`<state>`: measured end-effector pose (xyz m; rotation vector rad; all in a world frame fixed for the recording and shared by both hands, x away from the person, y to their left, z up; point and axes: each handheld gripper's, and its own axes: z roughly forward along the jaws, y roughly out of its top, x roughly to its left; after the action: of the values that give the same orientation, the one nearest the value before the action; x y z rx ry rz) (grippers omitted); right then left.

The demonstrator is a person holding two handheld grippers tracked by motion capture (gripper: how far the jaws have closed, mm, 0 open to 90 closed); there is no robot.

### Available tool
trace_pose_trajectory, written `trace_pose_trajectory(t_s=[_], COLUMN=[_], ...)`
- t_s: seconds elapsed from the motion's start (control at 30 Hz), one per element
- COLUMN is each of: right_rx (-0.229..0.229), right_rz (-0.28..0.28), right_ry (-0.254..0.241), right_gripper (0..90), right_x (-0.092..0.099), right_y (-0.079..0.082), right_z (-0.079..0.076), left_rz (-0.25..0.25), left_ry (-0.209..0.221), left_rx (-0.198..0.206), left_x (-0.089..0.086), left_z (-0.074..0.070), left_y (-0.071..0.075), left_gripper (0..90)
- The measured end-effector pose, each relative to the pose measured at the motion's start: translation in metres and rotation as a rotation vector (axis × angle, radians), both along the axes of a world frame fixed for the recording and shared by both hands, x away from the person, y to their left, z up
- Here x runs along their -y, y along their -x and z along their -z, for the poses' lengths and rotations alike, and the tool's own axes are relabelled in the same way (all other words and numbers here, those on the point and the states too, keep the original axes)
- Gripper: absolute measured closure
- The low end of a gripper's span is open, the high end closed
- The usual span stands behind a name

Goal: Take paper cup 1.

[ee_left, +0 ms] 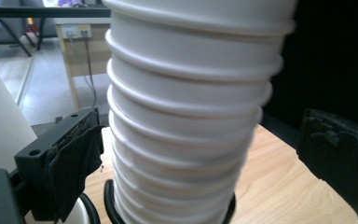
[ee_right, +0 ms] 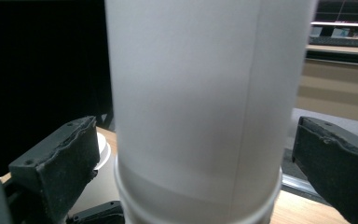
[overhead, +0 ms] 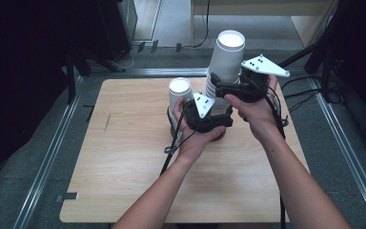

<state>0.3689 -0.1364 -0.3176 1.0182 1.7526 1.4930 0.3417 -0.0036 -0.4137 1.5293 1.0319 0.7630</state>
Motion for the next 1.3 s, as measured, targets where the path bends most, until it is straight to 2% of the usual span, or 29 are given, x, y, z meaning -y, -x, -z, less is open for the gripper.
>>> trace_pose_trajectory(t_s=[0.13, 0.27, 0.47, 0.73, 0.93, 1.3], right_rx=[-0.01, -0.026, -0.032, -0.018, -0.017, 0.007], right_rz=[0.0, -0.017, -0.024, -0.016, -0.022, -0.037], right_ry=[0.012, -0.049, -0.051, -0.05, -0.048, -0.056], right_gripper=[2.0, 8.5, 10.3, 11.7, 12.0, 12.3], right_x=[-0.005, -0.004, -0.002, -0.003, -0.003, 0.002], right_y=[-0.008, -0.013, -0.015, -0.013, -0.013, -0.012], right_z=[-0.001, -0.002, 0.0, 0.0, -0.001, -0.014], left_rz=[-0.043, -0.055, -0.081, -0.092, -0.08, -0.07], left_ry=[-0.01, -0.031, -0.044, -0.047, -0.051, -0.052], left_rx=[-0.001, 0.018, 0.032, 0.039, 0.043, 0.042], left_x=[0.006, 0.011, 0.016, 0.019, 0.017, 0.016], left_z=[0.0, -0.001, -0.001, 0.0, 0.0, 0.0], left_y=[-0.009, -0.013, -0.016, -0.019, -0.019, -0.019], left_gripper=[0.6, 0.6, 0.6, 2.0, 3.7, 4.1])
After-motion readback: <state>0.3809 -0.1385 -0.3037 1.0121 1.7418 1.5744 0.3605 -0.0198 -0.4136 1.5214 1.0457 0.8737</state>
